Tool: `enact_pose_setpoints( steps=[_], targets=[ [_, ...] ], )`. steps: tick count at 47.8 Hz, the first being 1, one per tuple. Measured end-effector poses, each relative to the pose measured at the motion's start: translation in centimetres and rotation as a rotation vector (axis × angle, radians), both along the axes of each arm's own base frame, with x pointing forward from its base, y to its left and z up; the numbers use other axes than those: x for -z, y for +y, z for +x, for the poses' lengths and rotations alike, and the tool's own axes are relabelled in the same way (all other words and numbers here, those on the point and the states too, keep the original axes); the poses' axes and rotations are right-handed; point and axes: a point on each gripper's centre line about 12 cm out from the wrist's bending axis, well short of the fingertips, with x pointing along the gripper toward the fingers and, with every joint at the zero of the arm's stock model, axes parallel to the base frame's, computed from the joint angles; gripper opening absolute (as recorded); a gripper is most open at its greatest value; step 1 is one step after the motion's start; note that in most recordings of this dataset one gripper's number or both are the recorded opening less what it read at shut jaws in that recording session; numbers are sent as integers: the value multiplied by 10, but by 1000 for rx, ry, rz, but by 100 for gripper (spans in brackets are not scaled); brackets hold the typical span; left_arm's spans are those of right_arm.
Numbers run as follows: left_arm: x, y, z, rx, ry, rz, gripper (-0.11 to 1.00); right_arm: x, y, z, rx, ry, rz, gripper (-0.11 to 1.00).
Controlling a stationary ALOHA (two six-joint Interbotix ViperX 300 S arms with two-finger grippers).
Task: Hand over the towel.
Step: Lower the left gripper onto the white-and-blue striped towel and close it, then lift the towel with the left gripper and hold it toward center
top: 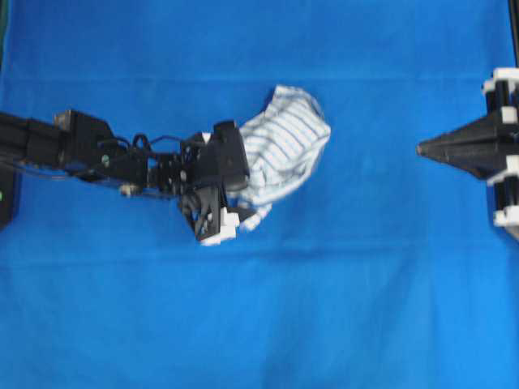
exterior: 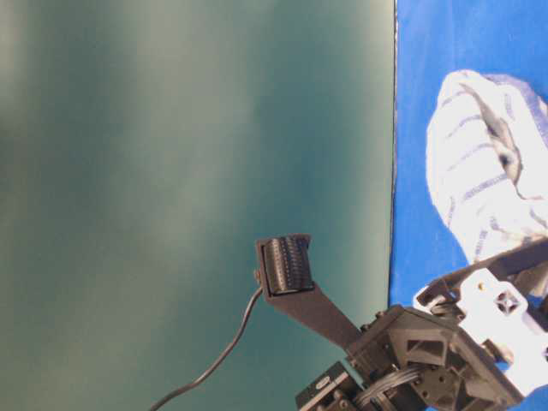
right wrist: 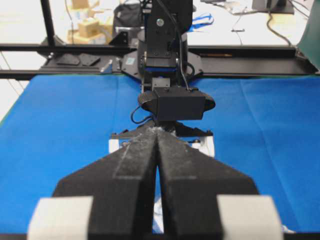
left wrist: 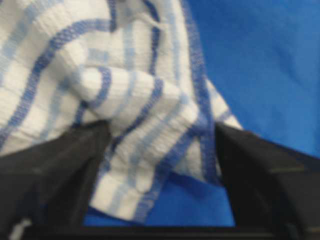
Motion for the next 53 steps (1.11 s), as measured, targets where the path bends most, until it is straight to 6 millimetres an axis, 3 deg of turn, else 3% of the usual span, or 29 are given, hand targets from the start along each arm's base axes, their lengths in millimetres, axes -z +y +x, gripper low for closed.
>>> enact_pose_setpoints(
  steps=[5, 11, 15, 21, 35, 41, 46, 53],
  targets=[
    [-1, 2, 0, -1, 0, 3, 32, -1, 0, 0, 0, -2, 0, 0],
    [-8, -2, -1, 10, -8, 5, 7, 0, 0, 0, 0, 0, 0, 0],
    [-22, -3, -2, 11, -20, 3, 6, 0, 0, 0, 0, 0, 0, 0],
    [-62, -5, -5, 26, -91, 10, 6, 0, 0, 0, 0, 0, 0, 0],
    [-194, -5, -30, 93, -438, 111, 6, 0, 0, 0, 0, 0, 0, 0],
    [-235, -7, -45, 121, -582, 169, 6, 0, 0, 0, 0, -2, 0, 0],
    [-253, -9, -54, 134, -669, 206, 6, -1, 0, -1, 0, -5, 0, 0],
    [-257, -8, -58, 135, -702, 220, 6, -2, 0, -2, 0, -11, 0, 0]
  ],
)
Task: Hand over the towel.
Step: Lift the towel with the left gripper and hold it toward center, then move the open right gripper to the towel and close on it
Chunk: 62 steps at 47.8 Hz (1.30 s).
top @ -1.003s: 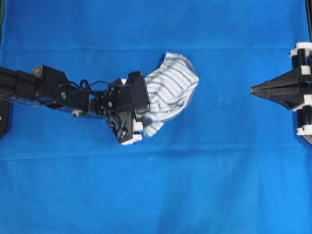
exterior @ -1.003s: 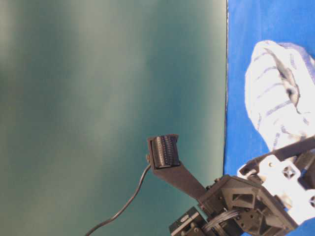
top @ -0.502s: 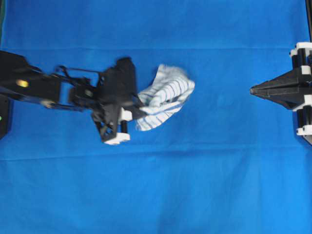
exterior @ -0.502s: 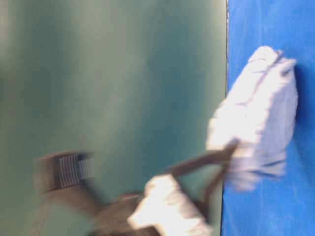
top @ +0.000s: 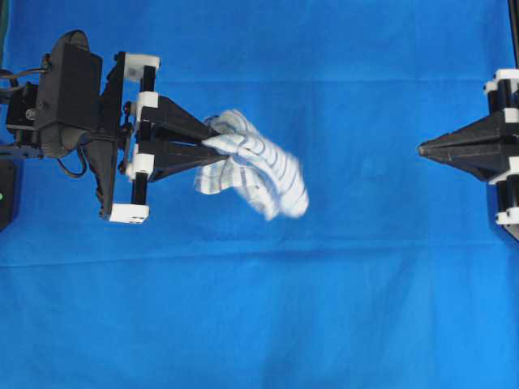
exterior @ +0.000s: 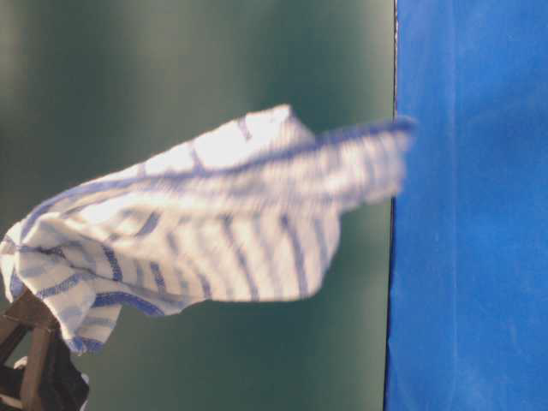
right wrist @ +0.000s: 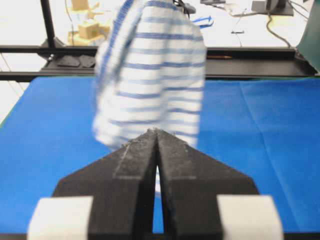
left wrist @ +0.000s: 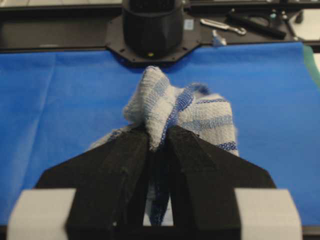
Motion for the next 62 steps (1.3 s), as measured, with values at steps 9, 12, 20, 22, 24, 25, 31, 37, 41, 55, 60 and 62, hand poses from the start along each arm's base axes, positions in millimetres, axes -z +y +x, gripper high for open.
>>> enact_pose_setpoints(
  steps=[9, 12, 20, 22, 24, 25, 31, 37, 41, 55, 60, 62],
  targets=[
    [1, -1, 0, 3, 0, 3, 6, -1, 0, -1, 0, -3, 6, 0],
    [2, -1, 1, 3, 1, 5, 6, -1, 0, -1, 0, -3, 12, 0],
    [1, -1, 1, 3, 0, 5, 6, -1, 0, -1, 0, -3, 35, 0],
    [1, -1, 1, 3, 0, 5, 6, 0, 0, 0, 0, -2, 37, 1],
    [1, -1, 1, 3, -2, 5, 6, 0, 0, 0, 0, -2, 40, 1],
    [1, -1, 1, 3, -3, 5, 6, 0, 0, 0, 0, 0, 41, 1],
    [1, -1, 1, 4, -2, 6, 6, 0, 0, 4, 0, 8, 44, 24],
    [4, -2, 3, 5, 3, 6, 6, -1, 0, 13, 0, 5, 44, 62],
    [6, -1, 4, 3, 9, 5, 6, -2, 0, 23, 0, -2, 44, 73],
    [8, -2, 6, 5, 8, 6, 6, 4, 0, 83, 2, 44, 48, 73],
    [8, -2, 6, 5, 9, 6, 6, 9, 1, 112, -1, 64, 52, 73],
    [8, -2, 6, 5, 9, 6, 6, 10, 2, 124, -5, 71, 55, 73]
  ],
)
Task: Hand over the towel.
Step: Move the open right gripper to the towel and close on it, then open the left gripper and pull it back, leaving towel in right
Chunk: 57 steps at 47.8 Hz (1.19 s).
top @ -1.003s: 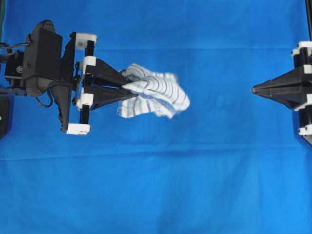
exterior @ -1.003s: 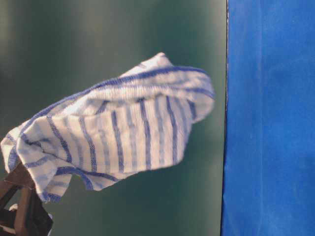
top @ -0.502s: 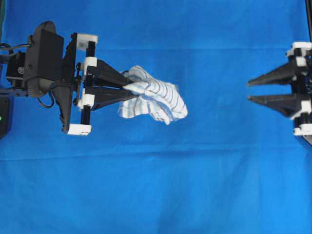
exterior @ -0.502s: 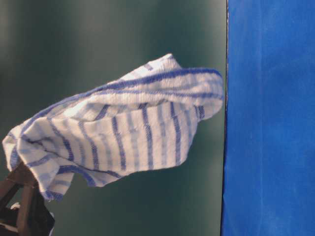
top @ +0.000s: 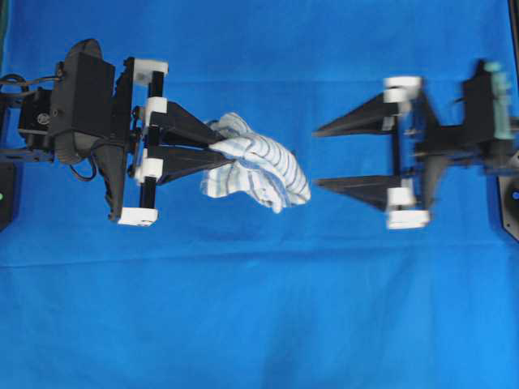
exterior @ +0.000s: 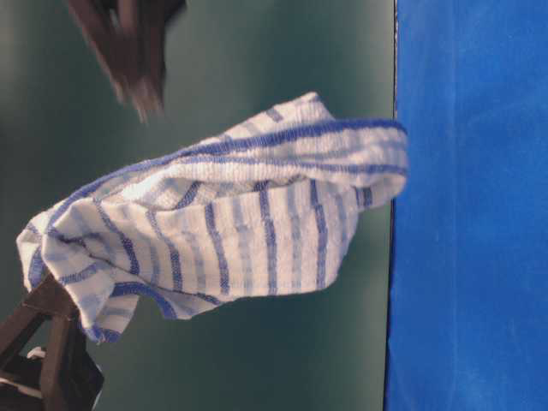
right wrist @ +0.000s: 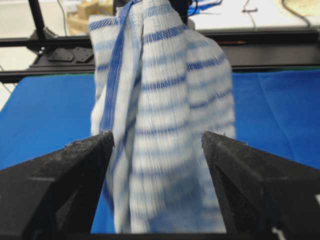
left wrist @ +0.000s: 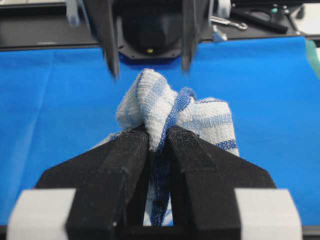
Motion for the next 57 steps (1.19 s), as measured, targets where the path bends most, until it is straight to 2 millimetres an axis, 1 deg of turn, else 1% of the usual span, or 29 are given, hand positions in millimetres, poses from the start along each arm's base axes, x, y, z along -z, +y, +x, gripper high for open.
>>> enact_pose_setpoints(
  steps=[6, 10, 17, 24, 32, 36, 37, 40, 46, 48, 49, 57],
  targets=[
    [0, 0, 0, 0, 0, 0, 6, 7, 6, 33, -15, 28, 1, 73],
    [0, 0, 0, 0, 0, 0, 6, 11, 8, 52, -21, 48, 2, 73],
    [0, 1, 0, -2, 0, 0, 6, 17, 9, 76, -21, 83, 2, 72],
    [0, 0, 0, 0, 0, -2, 6, 19, 10, 84, -21, 91, 4, 73],
    [0, 0, 0, 0, 0, -2, 6, 18, 8, 84, -11, 88, 19, 72],
    [0, -1, 0, 2, 0, 0, 6, 18, 7, 84, -3, 88, 33, 71],
    [0, -1, 0, 3, 0, -2, 6, 18, 6, 84, 2, 88, 37, 69],
    [0, -3, 0, 7, 0, -2, 6, 18, 3, 84, 14, 85, 48, 57],
    [-1, -5, 0, 15, -12, -2, 6, 18, -1, 84, 27, 83, 56, 21],
    [-2, -5, 0, 14, -15, -8, 6, 18, -1, 84, 26, 83, 54, 11],
    [-2, -5, 0, 14, -17, -10, 6, 18, -2, 84, 28, 83, 54, 9],
    [-2, -6, 0, 15, -18, -10, 6, 19, 0, 84, 23, 89, 52, 9]
  ],
)
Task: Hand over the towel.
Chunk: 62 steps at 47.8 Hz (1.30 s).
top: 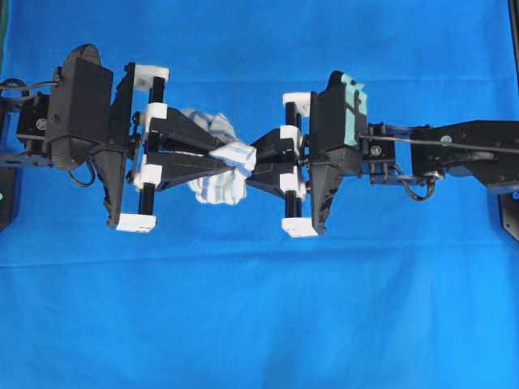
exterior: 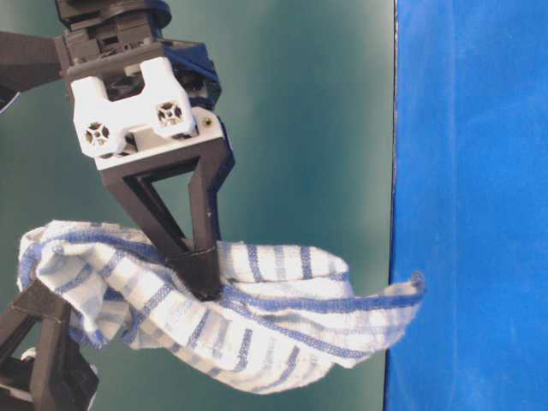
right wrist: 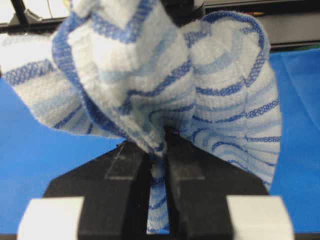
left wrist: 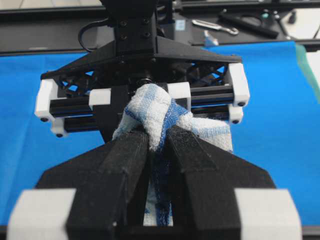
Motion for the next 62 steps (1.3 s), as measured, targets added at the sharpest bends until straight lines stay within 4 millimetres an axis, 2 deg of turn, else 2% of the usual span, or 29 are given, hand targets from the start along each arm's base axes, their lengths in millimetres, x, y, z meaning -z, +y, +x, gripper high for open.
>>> enact_pose_setpoints(
  steps=[9, 13, 21, 23, 26, 39, 45, 51, 62],
  targets=[
    [2, 0, 1, -1, 6, -6, 9, 1, 1, -5, -1, 6, 2, 9],
    [2, 0, 1, -1, 6, -7, 28, 1, 2, -10, -5, 8, 2, 9],
    [2, -1, 1, 1, 3, -6, 79, -2, 6, -28, -16, 2, 4, 9],
    [2, 0, 0, 1, 3, -4, 87, -3, 7, -33, -18, 0, 3, 9],
    [2, 0, -5, 1, 2, -3, 94, -8, 8, -45, -24, -14, 5, 9],
    [0, 1, -28, 0, -18, -11, 94, -22, 11, -102, -38, -64, 8, 9],
    [-3, 1, -39, 0, -36, -12, 94, -28, 11, -121, -45, -74, 10, 9],
    [-5, 1, -43, 1, -46, -11, 94, -30, 11, -126, -44, -80, 12, 9],
    [-5, 1, -43, 1, -47, -11, 94, -21, 11, -120, -43, -47, 11, 9]
  ],
)
